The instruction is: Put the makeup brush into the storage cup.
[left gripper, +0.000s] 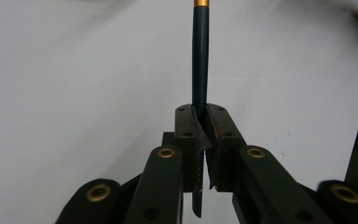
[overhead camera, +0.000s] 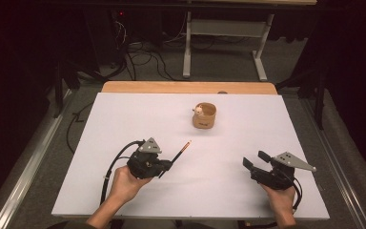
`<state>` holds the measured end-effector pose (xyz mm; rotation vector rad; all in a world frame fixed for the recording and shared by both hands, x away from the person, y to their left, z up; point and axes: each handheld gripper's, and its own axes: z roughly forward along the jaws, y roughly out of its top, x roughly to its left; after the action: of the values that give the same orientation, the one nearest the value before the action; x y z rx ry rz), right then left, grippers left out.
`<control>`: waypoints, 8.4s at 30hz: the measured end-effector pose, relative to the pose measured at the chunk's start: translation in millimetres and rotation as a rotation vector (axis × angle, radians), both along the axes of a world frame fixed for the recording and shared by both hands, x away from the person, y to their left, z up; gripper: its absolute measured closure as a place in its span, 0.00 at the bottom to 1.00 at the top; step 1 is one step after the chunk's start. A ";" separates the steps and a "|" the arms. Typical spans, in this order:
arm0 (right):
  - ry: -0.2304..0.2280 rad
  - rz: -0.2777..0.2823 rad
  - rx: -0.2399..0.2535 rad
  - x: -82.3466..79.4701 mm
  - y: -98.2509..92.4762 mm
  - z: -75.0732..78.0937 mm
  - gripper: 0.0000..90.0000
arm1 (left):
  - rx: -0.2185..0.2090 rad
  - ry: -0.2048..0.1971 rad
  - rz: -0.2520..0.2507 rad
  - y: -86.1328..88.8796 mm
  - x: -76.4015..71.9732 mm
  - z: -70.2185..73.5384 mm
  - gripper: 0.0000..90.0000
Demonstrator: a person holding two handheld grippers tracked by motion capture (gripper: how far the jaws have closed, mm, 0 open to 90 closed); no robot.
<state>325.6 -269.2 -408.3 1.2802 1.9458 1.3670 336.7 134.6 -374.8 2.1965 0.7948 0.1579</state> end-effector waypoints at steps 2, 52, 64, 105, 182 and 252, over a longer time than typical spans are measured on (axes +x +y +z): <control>-0.011 0.007 0.010 -0.5 0.0 0.7 0.34 | -0.006 -0.004 0.002 -0.7 -1.2 -0.4 0.93; 0.036 0.311 0.017 8.0 72.6 18.8 0.44 | -0.032 -0.078 -0.051 -13.8 -2.6 2.4 0.93; 0.046 0.414 0.037 10.4 94.0 22.5 0.53 | -0.035 -0.097 -0.077 -19.3 -5.1 3.1 0.93; 0.087 0.562 0.123 16.5 118.5 26.7 0.72 | -0.020 -0.145 -0.151 -37.9 -14.8 0.5 0.93; 0.073 0.585 0.180 14.0 112.9 32.1 0.95 | -0.071 -0.161 -0.137 -38.4 -17.3 1.3 0.59; 0.057 0.477 0.071 17.4 81.5 46.2 0.95 | -0.249 -0.211 0.350 97.6 -25.1 -17.7 0.35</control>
<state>343.0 -187.7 -362.1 0.9222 2.3631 1.6439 311.6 232.3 -392.4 1.7618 1.0130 0.4330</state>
